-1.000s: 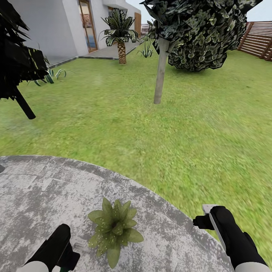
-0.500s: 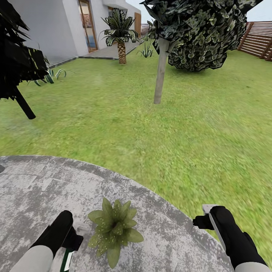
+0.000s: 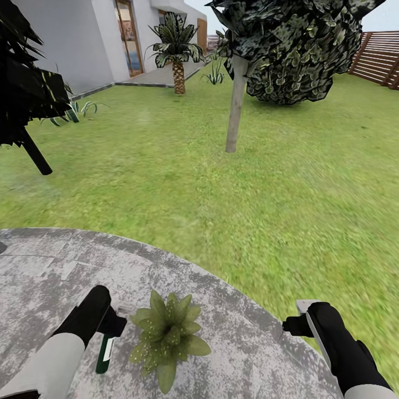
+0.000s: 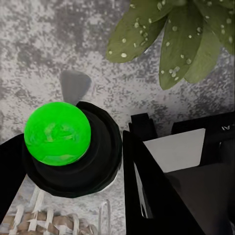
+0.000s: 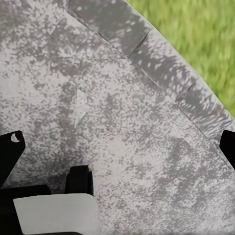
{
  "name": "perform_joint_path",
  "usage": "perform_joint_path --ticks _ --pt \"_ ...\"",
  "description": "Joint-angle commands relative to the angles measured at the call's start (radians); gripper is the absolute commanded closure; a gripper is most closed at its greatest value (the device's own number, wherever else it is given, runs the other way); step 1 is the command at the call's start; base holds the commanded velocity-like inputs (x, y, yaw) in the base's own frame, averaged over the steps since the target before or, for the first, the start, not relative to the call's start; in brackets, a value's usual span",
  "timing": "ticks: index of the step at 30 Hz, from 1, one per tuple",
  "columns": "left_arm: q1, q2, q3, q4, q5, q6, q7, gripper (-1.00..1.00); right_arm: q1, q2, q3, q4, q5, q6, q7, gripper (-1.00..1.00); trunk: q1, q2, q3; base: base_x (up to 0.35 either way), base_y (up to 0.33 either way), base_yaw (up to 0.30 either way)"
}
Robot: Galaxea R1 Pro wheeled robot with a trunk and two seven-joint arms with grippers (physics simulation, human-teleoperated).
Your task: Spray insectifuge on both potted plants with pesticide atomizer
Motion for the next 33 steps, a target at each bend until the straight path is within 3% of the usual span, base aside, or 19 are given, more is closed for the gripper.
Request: perform_joint_path --ticks 1,10,21,33 --pt "0.0 -0.001 0.004 -0.001 -0.011 0.002 -0.01 1.0 0.0 0.0 -0.001 -0.001 0.011 0.004 0.01 -1.0 0.0 0.0 -0.001 0.0 0.0 0.0" --pt "0.014 0.001 0.004 0.0 -0.011 0.002 -0.011 1.0 0.0 0.0 -0.003 -0.001 0.011 0.004 0.01 -1.0 0.0 0.0 -0.001 0.0 0.0 0.0" --pt "0.128 0.001 0.002 0.009 -0.011 0.002 -0.007 1.0 0.0 0.0 -0.003 -0.001 0.011 0.004 0.01 -1.0 0.0 0.0 -0.001 0.0 0.0 0.0" --pt "0.185 0.001 0.004 0.011 -0.011 0.002 -0.008 1.0 0.0 0.0 -0.002 -0.001 0.011 0.004 0.01 -1.0 0.0 0.0 -0.001 0.0 0.0 0.0"
